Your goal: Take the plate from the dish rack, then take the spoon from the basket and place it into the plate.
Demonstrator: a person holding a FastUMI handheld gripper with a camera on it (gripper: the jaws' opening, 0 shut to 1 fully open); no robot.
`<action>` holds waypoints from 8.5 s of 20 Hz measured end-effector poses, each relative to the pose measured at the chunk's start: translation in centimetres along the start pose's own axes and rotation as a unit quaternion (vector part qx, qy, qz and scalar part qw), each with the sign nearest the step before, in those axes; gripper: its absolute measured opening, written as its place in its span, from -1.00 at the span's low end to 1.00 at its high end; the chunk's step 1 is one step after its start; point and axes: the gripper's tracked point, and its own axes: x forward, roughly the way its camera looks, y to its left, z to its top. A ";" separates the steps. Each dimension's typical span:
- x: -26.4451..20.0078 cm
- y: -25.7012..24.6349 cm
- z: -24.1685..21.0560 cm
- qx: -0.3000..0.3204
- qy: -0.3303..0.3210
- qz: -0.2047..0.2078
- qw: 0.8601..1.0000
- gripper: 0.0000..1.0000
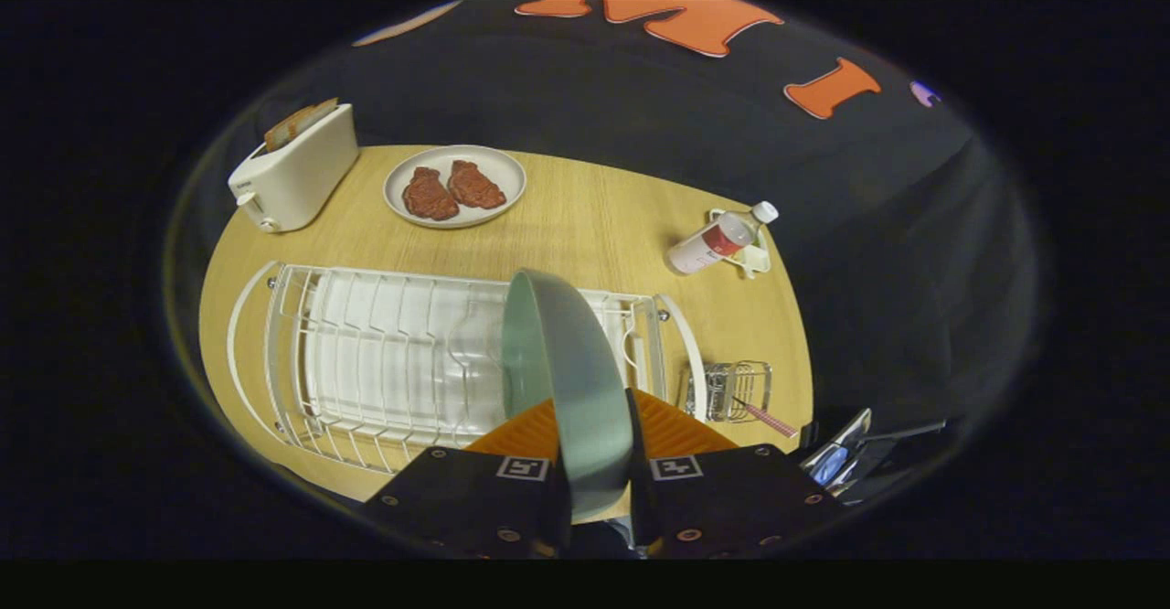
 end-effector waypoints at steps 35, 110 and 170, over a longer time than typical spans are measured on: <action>0.1 -5.9 -19.7 0.142 0.011 0.407 0.902 -0.48; 9.4 -17.5 -9.9 0.148 -0.359 0.170 0.906 -0.75; -2.9 0.6 -19.1 -0.046 -0.319 0.409 0.854 -0.71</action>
